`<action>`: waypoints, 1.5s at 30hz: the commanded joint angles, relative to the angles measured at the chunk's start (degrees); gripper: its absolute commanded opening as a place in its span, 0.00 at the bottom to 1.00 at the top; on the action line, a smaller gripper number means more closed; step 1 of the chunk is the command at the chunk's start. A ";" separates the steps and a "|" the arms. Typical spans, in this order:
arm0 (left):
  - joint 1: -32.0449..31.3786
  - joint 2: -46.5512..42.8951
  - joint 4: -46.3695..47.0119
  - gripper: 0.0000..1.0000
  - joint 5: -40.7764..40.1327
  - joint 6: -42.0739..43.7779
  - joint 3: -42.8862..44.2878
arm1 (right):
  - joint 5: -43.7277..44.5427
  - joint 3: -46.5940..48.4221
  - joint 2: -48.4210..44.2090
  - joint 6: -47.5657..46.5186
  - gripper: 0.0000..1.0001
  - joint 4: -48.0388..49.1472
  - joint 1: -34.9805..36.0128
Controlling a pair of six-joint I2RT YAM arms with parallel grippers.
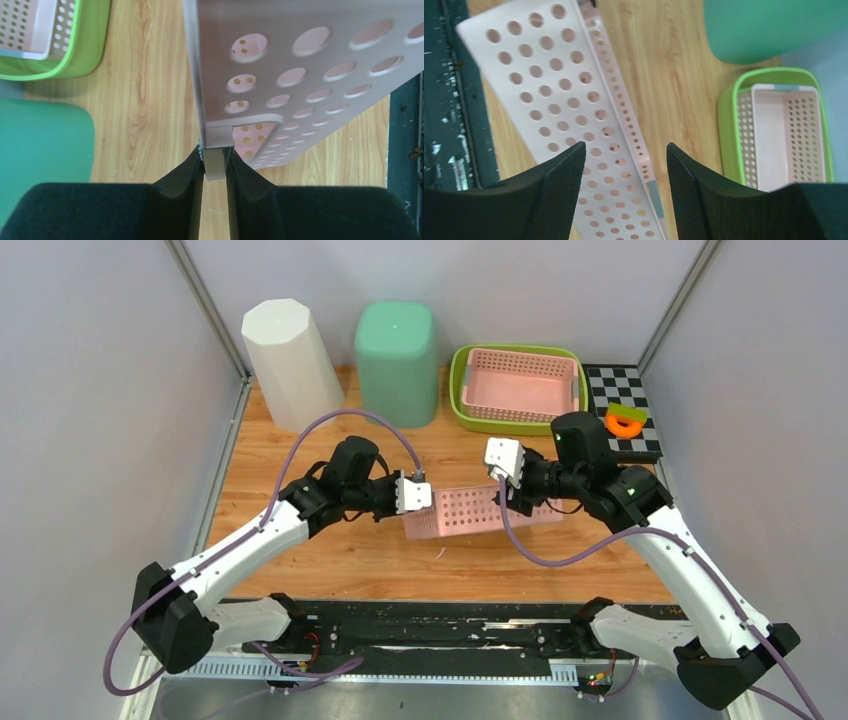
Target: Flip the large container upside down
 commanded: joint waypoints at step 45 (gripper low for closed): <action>20.73 24.93 -11.72 0.00 15.10 -19.25 13.16 | 0.96 -12.05 17.20 43.38 0.63 30.87 -32.71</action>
